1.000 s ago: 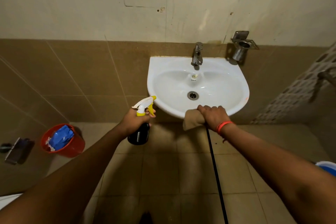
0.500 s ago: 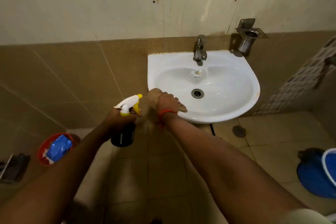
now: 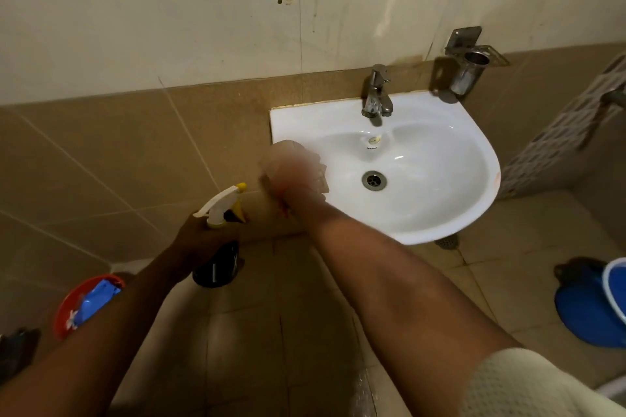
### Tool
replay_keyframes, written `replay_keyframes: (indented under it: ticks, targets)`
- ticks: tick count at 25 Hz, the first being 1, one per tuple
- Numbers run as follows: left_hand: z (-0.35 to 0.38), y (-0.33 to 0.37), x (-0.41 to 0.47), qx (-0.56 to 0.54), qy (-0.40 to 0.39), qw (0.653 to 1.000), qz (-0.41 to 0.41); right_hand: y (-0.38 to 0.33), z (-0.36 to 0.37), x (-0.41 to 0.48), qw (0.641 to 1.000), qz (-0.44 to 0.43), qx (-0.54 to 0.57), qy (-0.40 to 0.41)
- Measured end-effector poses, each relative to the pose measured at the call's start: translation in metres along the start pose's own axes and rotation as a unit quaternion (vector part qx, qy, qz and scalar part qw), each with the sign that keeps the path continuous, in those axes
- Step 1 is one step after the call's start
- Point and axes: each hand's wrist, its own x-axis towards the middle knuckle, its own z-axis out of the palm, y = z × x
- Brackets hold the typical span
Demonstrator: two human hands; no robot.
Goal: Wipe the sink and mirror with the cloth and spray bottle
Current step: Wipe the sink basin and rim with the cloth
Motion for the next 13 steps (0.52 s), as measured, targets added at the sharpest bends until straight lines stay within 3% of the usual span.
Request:
replay_keyframes:
  ticks: [2,3,4,5,8,10,13]
  targets:
    - [0.006,0.008,0.002,-0.006,0.006,1.000,0.006,0.022,0.007,-0.012,0.985,-0.101,-0.095,0.101]
    - [0.013,0.014,0.000,-0.016,0.010,1.000,0.003,0.043,0.011,-0.016,0.958,-0.181,-0.146,0.168]
    - [0.021,0.023,-0.004,-0.029,0.014,0.999,-0.004,0.067,0.007,-0.027,0.942,-0.216,-0.181,0.183]
    - [0.030,0.032,-0.012,-0.036,0.009,0.999,-0.014,0.090,0.000,-0.036,0.945,-0.240,-0.175,0.139]
    - [0.060,0.045,-0.024,-0.029,-0.030,0.999,-0.003,0.162,-0.050,-0.059,0.876,-0.348,-0.307,0.130]
    - [0.077,0.050,-0.028,-0.025,-0.044,0.998,0.023,0.196,-0.091,-0.067,0.870,-0.332,-0.361,0.059]
    - [0.104,0.064,-0.040,-0.034,-0.085,0.990,0.103,0.229,-0.150,-0.068,0.887,-0.248,-0.383,0.066]
